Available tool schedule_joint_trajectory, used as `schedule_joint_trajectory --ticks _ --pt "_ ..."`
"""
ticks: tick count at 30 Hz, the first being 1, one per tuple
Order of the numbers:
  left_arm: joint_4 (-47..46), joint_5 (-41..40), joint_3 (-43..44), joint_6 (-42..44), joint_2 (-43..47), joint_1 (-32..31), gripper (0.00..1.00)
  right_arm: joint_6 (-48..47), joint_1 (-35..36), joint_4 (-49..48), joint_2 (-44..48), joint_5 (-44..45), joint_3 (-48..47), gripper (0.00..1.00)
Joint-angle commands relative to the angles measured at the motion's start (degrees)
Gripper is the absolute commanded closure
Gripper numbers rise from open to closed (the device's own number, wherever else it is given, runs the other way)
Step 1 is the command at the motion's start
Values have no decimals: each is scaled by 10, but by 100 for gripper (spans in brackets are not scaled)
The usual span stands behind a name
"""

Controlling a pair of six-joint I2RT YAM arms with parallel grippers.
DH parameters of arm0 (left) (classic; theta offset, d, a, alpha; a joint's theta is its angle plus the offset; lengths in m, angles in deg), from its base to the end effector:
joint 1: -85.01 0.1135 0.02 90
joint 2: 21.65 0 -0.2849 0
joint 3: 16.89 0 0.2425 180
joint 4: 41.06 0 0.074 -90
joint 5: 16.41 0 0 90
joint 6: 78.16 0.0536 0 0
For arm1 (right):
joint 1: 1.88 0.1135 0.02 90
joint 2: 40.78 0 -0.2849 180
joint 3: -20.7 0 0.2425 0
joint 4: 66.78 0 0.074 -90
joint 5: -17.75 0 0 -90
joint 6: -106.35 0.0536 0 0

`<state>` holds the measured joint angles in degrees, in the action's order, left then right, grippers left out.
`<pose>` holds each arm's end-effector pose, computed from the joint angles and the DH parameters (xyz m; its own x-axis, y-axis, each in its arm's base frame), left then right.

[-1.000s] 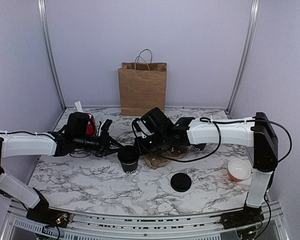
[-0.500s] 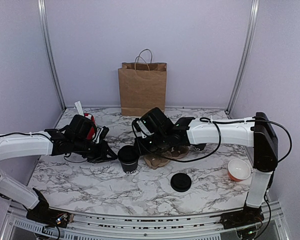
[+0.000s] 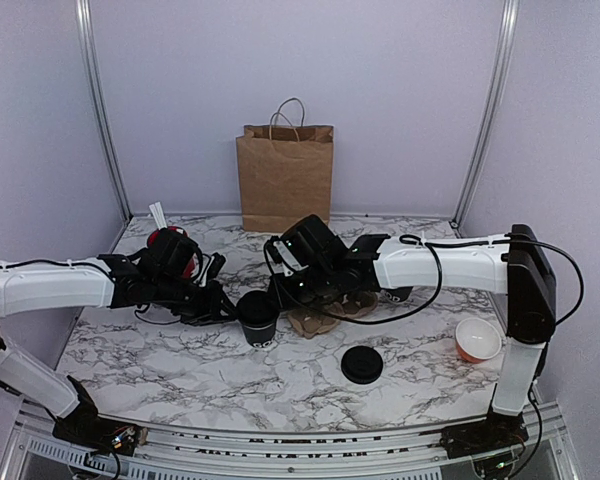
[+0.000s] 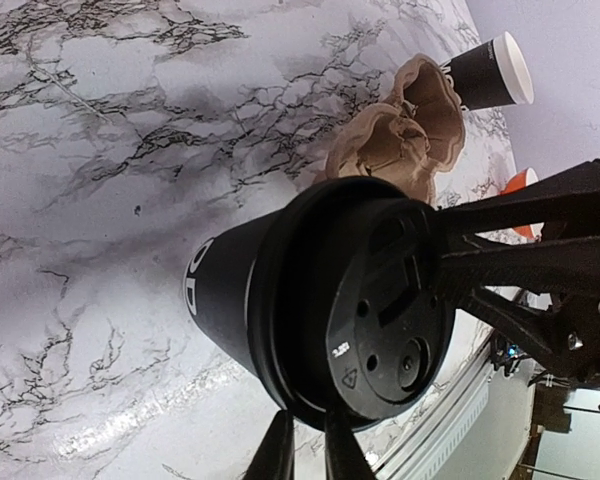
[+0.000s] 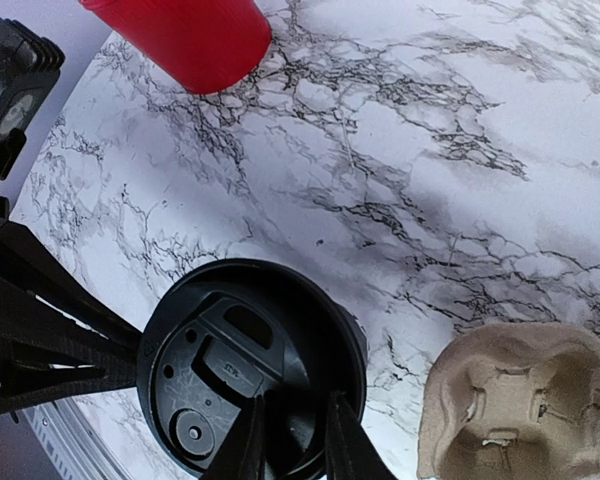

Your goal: Pack the takeout coffee

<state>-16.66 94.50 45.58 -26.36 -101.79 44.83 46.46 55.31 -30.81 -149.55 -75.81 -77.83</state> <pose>0.2126 -0.2045 0.2375 -0.9002 0.0041 -0.4355 0.3161 0.6939 -0.6470 0.2348 0.3704 0.2481 -0.7709 -0.2717 -0.5762 -0.5496 0.7410 0.3859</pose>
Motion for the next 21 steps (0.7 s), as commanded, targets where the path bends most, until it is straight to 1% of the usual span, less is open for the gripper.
schedule_joint_trajectory --ticks 1,7,17,21 --pt "12 1 20 10 -14 -6 90 -2 -1 24 -22 -8 -8 80" --pt "28 -11 31 11 -29 -10 90 -2 0 24 -25 -11 -8 80" --pt "143 -76 68 42 -56 -25 90 -1 14 25 -37 1 -4 80" --pt "172 -101 78 50 -76 -39 90 4 19 11 -38 4 12 80"
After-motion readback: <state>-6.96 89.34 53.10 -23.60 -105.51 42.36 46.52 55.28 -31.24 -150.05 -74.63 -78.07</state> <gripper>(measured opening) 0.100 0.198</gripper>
